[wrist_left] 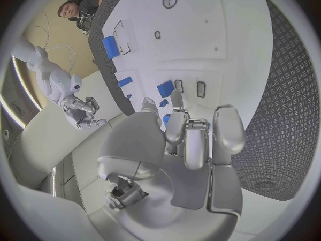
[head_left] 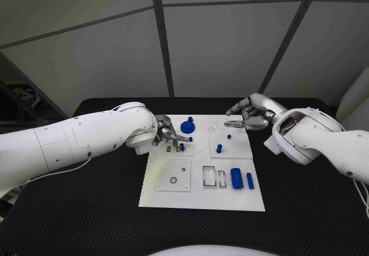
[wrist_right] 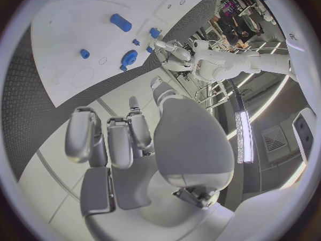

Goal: Assemble the parts on the task board

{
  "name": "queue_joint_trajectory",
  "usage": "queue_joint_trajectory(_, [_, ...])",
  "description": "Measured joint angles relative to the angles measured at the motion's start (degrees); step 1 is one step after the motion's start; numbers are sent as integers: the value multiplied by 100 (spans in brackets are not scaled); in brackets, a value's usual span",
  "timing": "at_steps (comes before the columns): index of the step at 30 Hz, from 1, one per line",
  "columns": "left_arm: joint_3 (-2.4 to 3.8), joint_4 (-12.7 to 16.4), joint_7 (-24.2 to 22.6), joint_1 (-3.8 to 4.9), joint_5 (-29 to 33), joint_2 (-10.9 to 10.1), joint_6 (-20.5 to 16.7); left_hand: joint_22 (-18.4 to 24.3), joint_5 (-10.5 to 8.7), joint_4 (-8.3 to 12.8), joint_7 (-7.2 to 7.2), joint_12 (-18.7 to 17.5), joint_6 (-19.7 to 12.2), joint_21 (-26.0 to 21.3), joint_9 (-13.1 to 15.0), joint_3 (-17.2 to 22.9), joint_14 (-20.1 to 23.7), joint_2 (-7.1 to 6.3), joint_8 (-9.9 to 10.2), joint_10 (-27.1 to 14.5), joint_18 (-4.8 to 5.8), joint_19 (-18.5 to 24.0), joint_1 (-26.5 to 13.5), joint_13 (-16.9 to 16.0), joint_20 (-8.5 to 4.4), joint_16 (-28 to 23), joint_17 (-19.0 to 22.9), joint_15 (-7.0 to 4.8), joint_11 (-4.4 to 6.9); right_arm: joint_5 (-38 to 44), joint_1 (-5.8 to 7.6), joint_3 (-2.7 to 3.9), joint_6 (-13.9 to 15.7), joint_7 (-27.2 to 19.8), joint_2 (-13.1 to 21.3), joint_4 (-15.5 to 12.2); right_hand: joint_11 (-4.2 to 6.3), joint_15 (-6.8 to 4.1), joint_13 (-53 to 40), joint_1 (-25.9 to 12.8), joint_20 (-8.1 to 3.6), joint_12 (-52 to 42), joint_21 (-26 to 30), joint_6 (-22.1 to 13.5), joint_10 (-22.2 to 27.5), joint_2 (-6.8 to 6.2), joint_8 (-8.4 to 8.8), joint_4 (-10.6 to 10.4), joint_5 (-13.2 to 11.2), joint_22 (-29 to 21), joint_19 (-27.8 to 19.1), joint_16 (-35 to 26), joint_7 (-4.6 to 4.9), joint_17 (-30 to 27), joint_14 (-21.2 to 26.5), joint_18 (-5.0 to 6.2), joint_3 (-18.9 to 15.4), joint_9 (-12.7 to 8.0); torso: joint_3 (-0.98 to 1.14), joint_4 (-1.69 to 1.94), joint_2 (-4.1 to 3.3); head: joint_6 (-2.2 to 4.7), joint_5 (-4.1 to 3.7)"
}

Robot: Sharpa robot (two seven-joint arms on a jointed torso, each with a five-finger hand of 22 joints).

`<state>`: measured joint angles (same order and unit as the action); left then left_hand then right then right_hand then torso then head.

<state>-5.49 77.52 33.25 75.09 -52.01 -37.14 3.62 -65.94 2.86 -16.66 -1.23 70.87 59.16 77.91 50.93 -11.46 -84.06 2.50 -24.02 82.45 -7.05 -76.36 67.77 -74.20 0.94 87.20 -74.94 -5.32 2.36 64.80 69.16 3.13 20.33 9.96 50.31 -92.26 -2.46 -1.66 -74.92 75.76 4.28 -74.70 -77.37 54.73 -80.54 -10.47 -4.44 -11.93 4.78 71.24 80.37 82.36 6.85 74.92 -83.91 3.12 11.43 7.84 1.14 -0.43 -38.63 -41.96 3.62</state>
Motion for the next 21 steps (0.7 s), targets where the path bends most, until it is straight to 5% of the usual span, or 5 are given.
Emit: queue_joint_trajectory(21, [0, -120, 84, 8, -121, 201, 201, -9, 179, 31, -21, -57, -20, -1, 305, -31, 1, 97, 107, -4, -1, 0, 283, -84, 0, 0, 1, 1, -5, 0, 0, 0, -47, 38, -34, 23, 0, 1, 0, 0, 0, 0, 33, 20, 0, 0, 0, 0, 0, -15, 0, -37, -20, -1, -1, 0, 0, 4, -8, 7, -8, -65, -20])
